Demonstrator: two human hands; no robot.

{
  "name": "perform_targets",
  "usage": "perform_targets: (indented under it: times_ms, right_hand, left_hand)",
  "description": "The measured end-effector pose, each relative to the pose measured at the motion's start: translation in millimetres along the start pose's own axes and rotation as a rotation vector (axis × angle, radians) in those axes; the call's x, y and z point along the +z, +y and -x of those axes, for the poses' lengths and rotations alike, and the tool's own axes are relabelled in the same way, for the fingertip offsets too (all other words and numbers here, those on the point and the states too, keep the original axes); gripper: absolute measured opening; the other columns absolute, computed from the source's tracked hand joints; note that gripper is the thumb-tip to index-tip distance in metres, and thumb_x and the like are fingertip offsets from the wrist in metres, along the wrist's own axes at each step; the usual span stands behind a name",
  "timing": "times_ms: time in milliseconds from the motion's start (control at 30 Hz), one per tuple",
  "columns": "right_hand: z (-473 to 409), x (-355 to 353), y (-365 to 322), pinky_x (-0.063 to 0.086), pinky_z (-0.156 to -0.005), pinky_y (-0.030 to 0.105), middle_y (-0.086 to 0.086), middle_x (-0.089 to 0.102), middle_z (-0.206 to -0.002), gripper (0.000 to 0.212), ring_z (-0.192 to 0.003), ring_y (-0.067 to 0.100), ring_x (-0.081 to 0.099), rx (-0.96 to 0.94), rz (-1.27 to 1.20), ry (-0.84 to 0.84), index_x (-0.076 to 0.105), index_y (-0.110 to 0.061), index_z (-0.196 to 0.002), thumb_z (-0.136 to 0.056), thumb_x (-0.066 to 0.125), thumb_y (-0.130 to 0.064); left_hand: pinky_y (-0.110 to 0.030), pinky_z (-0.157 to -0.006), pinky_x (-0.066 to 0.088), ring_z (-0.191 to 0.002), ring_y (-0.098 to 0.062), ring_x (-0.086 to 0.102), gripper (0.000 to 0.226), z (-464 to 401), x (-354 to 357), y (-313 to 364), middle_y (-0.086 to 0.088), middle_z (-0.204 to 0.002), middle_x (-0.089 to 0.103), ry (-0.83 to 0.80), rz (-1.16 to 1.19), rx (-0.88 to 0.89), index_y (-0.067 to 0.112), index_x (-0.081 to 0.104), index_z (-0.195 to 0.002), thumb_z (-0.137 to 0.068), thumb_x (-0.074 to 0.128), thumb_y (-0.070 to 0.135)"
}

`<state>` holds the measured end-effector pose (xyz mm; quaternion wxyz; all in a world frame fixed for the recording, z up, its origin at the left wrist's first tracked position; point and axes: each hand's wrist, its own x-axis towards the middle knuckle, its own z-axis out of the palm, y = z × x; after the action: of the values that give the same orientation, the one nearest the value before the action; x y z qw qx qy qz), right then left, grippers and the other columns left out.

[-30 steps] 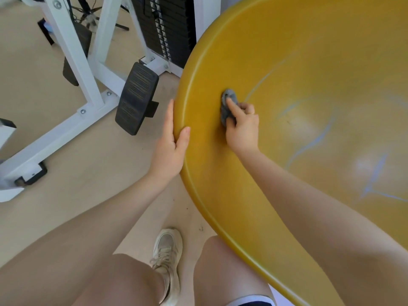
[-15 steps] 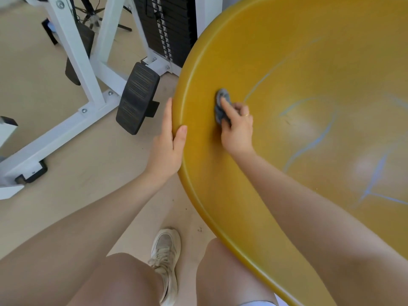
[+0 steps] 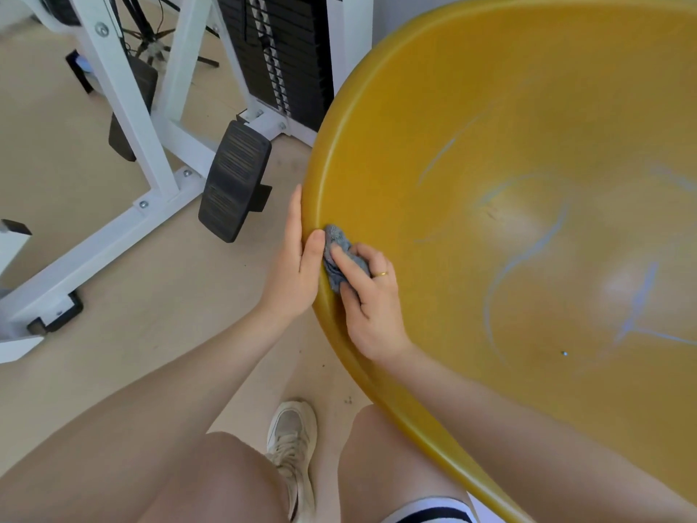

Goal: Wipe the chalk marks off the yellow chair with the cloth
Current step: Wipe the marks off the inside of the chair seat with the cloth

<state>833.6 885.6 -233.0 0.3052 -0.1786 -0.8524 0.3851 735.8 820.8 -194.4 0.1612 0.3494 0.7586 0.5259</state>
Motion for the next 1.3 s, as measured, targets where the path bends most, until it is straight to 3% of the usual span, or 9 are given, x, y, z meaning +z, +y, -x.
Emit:
perform_targets:
  times_ms: [133, 200, 367, 500, 700, 833, 967, 1133, 1300]
  right_hand:
    - [-64, -4, 17, 0.044, -0.086, 0.048, 0.025, 0.053, -0.116, 0.043, -0.099, 0.041, 0.052, -0.019, 0.08, 0.147, 0.054, -0.015, -0.126, -0.087, 0.037, -0.011]
    - [-96, -13, 23, 0.043, -0.088, 0.049, 0.025, 0.05, -0.121, 0.048, -0.102, 0.043, 0.05, 0.05, 0.123, 0.217, 0.054, -0.012, -0.128, -0.084, 0.038, -0.005]
    - [-114, -27, 37, 0.042, -0.092, 0.051, 0.021, 0.047, -0.126, 0.055, -0.106, 0.041, 0.047, 0.163, 0.147, 0.155, 0.051, -0.014, -0.131, -0.08, 0.035, -0.001]
    - [-45, -22, 20, 0.042, -0.088, 0.045, 0.022, 0.053, -0.118, 0.048, -0.099, 0.042, 0.05, 0.084, 0.139, -0.011, 0.057, -0.013, -0.125, -0.08, 0.042, -0.006]
    - [45, -22, 7, 0.042, -0.086, 0.043, 0.016, 0.053, -0.119, 0.044, -0.098, 0.036, 0.049, 0.046, 0.064, -0.206, 0.056, -0.024, -0.122, -0.083, 0.038, -0.016]
    - [8, -22, 41, 0.043, -0.088, 0.048, 0.018, 0.051, -0.125, 0.047, -0.102, 0.04, 0.048, 0.154, 0.166, -0.123, 0.056, -0.022, -0.126, -0.084, 0.046, -0.004]
    - [-28, -32, 77, 0.039, -0.086, 0.042, 0.015, 0.045, -0.134, 0.052, -0.106, 0.037, 0.045, 0.209, 0.356, -0.048, 0.049, -0.026, -0.132, -0.087, 0.045, 0.001]
    - [-63, -61, 115, 0.034, -0.097, 0.042, 0.008, 0.037, -0.139, 0.049, -0.118, 0.035, 0.037, 0.502, 0.446, 0.023, 0.043, -0.03, -0.136, -0.093, 0.039, -0.006]
    - [-22, -39, 78, 0.033, -0.088, 0.035, 0.018, 0.05, -0.123, 0.047, -0.103, 0.039, 0.046, 0.269, 0.365, -0.069, 0.054, -0.02, -0.128, -0.083, 0.046, -0.007]
  left_hand:
    - [-0.022, -0.109, 0.035, -0.134, 0.001, 0.034, 0.059, -1, 0, -6, 0.006, -0.153, 0.024, 0.016, 0.064, 0.014, 0.019, 0.009, -0.15, -0.097, 0.032, 0.03]
    - [-0.025, -0.107, 0.036, -0.135, -0.007, 0.033, 0.057, 0, 1, -5, 0.004, -0.154, 0.021, 0.022, 0.048, -0.005, 0.025, 0.008, -0.149, -0.098, 0.034, 0.032]
    - [-0.01, -0.097, 0.037, -0.126, 0.0, 0.034, 0.057, 6, 1, 6, 0.011, -0.151, 0.024, 0.068, 0.052, -0.067, 0.03, 0.009, -0.148, -0.099, 0.038, 0.027]
    - [0.001, -0.089, 0.037, -0.126, 0.0, 0.035, 0.061, 16, 4, 6, 0.009, -0.149, 0.027, 0.069, 0.073, -0.101, 0.027, 0.006, -0.149, -0.098, 0.04, 0.025]
    - [-0.003, -0.089, 0.04, -0.12, 0.001, 0.038, 0.068, 35, 12, 1, 0.011, -0.145, 0.029, 0.072, 0.065, -0.155, 0.03, 0.002, -0.149, -0.097, 0.045, 0.023]
    - [-0.012, -0.093, 0.039, -0.12, 0.002, 0.038, 0.068, 37, 16, 4, 0.017, -0.14, 0.028, 0.101, 0.09, -0.183, 0.032, 0.002, -0.148, -0.097, 0.045, 0.024]
    - [-0.003, -0.083, 0.038, -0.102, 0.021, 0.039, 0.066, 36, 20, 4, 0.027, -0.129, 0.026, 0.125, 0.096, -0.205, 0.037, 0.001, -0.146, -0.097, 0.044, 0.024]
    - [0.004, -0.078, 0.037, -0.093, 0.031, 0.037, 0.066, 35, 22, 0, 0.038, -0.119, 0.024, 0.127, 0.091, -0.206, 0.038, 0.0, -0.145, -0.097, 0.043, 0.025]
    - [0.009, -0.073, 0.036, -0.09, 0.037, 0.034, 0.066, 35, 21, 2, 0.033, -0.122, 0.024, 0.119, 0.08, -0.189, 0.033, 0.001, -0.147, -0.098, 0.043, 0.023]
